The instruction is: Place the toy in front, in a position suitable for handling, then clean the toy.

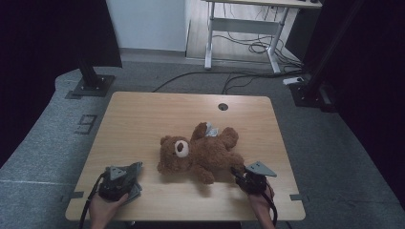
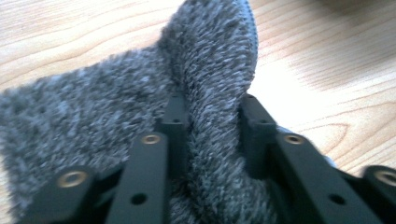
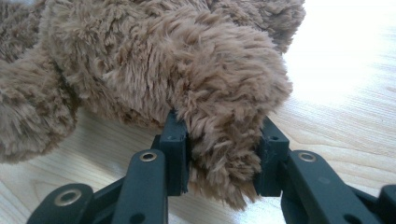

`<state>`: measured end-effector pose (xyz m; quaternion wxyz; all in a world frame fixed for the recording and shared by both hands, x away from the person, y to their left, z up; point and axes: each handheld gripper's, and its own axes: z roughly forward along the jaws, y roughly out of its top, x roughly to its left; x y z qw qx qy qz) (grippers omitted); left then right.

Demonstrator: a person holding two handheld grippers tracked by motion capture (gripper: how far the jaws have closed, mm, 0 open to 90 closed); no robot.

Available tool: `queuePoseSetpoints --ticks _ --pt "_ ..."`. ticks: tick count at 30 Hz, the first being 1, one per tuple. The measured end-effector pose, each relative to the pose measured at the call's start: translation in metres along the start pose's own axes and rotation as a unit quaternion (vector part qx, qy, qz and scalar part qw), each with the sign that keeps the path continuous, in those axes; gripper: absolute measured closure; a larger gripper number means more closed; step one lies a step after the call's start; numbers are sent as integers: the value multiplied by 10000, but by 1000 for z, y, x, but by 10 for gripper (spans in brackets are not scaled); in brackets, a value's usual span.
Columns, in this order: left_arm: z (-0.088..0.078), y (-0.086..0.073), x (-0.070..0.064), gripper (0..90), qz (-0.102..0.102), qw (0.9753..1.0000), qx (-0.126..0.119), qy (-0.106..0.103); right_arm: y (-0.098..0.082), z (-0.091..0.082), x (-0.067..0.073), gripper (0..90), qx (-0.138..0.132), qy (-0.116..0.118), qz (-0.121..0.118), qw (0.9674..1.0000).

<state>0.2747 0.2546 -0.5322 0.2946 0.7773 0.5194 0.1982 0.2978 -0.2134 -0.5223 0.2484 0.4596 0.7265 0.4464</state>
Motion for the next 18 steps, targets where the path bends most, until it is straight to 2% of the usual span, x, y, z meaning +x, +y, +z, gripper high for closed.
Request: queuePoseSetpoints --ticks 4,11,18 --pt "-6 1 3 740 -100 9997 -199 -78 0 0 0 637 3 14 6 10000" --pt "-20 6 0 751 -199 9975 -627 -270 0 0 -1 637 7 40 5 10000" --pt "-30 12 -7 751 -196 9950 -919 -341 0 -1 -1 637 13 57 9 10000"
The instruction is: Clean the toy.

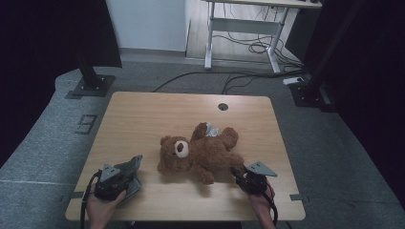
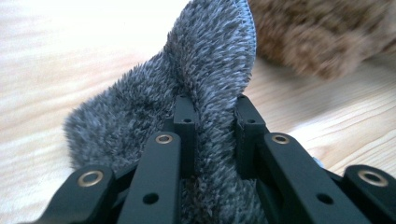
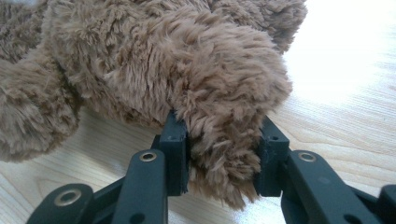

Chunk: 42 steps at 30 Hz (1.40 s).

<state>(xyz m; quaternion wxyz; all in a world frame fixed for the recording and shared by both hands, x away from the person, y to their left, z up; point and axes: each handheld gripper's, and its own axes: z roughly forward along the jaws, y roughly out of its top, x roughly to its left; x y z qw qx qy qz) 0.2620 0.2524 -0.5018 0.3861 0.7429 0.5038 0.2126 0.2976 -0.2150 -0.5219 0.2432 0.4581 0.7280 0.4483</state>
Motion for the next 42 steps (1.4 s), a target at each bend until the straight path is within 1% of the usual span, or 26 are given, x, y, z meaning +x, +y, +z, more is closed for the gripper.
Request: queuePoseSetpoints --ticks 3,5,7,11,14,16,19,22,24,26,29,30,32,34,35,37,39,40,42 --pt "-5 7 -7 751 123 9998 -135 -64 0 0 0 637 -1 11 16 10000" --pt "-7 12 -12 751 169 9995 -197 -174 0 0 0 637 -5 17 30 10000" --pt "-8 15 -16 751 200 9992 -248 -252 0 0 0 637 -5 21 35 10000" --pt "-6 27 -29 750 374 9981 -326 -354 0 0 -1 637 -15 47 43 10000" --pt "-5 37 -42 750 485 9963 -446 -543 -1 1 -2 638 -21 88 112 9999" --pt "-4 43 -49 750 579 9953 -498 -590 0 1 -2 638 -23 90 110 9999" --pt "-1 51 -61 750 649 9935 -567 -745 1 0 -2 638 -33 109 108 9999" --pt "2 59 -73 750 749 9918 -613 -830 1 0 -2 638 -40 116 113 9999" --pt "5 66 -85 750 874 9897 -678 -905 1 0 -2 638 -50 126 125 9998" --pt "12 74 -98 751 1075 9875 -697 -919 1 0 -3 638 -46 140 132 9998" --pt "30 86 -116 751 1286 9842 -638 -1034 1 0 -3 638 -47 158 148 9998" --pt "35 90 -122 751 1340 9833 -616 -1068 2 0 -3 638 -55 181 176 9997" --pt "45 97 -132 751 1360 9816 -599 -1200 2 1 -4 638 -56 185 174 9997" --pt "55 104 -145 750 1477 9787 -571 -1302 2 1 -4 638 -49 194 180 9996" --pt "61 108 -152 751 1544 9768 -542 -1383 3 1 -4 638 -50 192 167 9997" --pt "72 112 -164 751 1601 9730 -473 -1593 3 1 -5 638 -54 200 170 9996" --pt "81 114 -175 750 1640 9705 -373 -1728 4 2 -5 638 -65 206 183 9996" --pt "89 113 -182 750 1653 9685 -285 -1840 4 2 -5 638 -69 209 188 9996" --pt "101 111 -191 750 1718 9678 -136 -1837 4 2 -5 638 -63 219 189 9996"
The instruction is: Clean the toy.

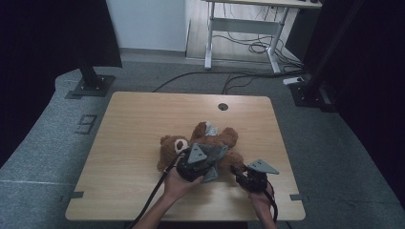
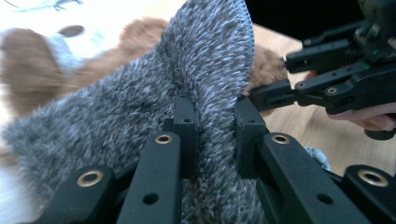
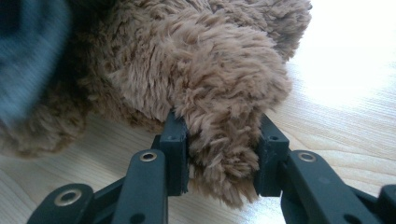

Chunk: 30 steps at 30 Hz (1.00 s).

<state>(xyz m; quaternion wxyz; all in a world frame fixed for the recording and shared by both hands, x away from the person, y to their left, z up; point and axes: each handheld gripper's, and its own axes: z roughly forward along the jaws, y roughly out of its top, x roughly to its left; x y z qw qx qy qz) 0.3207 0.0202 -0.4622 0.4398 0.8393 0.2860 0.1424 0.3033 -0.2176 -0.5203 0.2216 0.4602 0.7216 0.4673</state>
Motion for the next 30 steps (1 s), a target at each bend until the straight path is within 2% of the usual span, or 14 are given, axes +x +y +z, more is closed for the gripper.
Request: queuePoseSetpoints --ticks 3,8,11,14,18,25,30 --pt "14 -6 -1 749 -86 9999 108 -45 0 -1 -1 638 31 9 -9 10000" --pt "10 -14 2 750 -188 9998 61 -33 0 0 -2 639 56 40 15 10000" --pt "-1 -22 6 751 -213 9997 79 75 0 -1 -3 639 62 53 6 10000" --pt "-13 -31 16 751 -341 9993 71 128 -1 0 -6 639 79 128 68 9999" --pt "-32 -45 28 750 -391 9985 91 380 -2 1 -8 638 63 170 83 9998" --pt "-67 -75 57 754 -723 9950 84 677 -2 1 -8 637 52 237 16 9997" --pt "-85 -88 72 754 -943 9916 30 880 -1 2 -6 637 49 226 -7 9997"
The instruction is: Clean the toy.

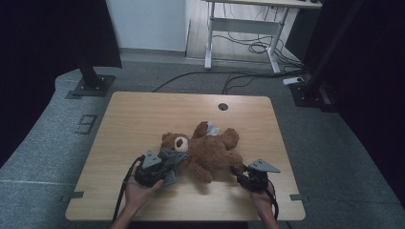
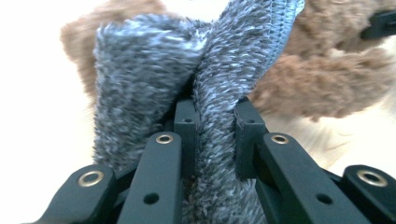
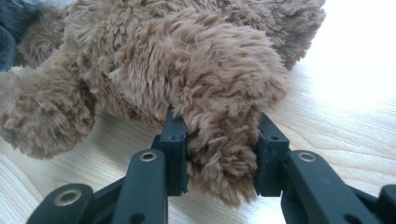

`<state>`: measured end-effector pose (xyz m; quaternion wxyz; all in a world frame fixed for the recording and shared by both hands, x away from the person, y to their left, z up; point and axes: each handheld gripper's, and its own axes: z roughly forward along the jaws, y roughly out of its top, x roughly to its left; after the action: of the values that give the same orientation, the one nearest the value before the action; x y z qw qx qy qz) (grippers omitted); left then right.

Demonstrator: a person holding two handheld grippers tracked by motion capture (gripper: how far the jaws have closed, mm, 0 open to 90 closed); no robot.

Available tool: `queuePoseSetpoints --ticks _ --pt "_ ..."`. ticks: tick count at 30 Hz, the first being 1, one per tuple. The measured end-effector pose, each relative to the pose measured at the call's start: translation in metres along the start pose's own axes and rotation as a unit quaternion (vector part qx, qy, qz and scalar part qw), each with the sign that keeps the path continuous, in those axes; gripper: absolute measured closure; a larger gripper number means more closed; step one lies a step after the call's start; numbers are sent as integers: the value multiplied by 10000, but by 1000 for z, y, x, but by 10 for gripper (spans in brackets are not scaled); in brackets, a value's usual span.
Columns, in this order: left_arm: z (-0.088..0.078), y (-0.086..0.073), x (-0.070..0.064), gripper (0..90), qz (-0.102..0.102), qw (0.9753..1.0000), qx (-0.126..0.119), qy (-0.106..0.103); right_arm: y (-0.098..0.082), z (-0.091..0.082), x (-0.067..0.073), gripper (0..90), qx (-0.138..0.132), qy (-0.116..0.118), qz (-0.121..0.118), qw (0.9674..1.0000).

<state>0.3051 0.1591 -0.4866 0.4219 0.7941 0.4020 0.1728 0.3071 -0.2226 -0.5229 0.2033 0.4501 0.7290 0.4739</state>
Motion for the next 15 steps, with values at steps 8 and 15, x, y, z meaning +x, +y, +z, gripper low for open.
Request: queuePoseSetpoints --ticks 8,15 --pt "1 23 -18 755 113 9995 -255 -162 0 0 1 637 24 -45 -12 10000" --pt "31 65 -71 755 569 9953 -325 -719 0 1 1 637 30 -47 -15 10000"
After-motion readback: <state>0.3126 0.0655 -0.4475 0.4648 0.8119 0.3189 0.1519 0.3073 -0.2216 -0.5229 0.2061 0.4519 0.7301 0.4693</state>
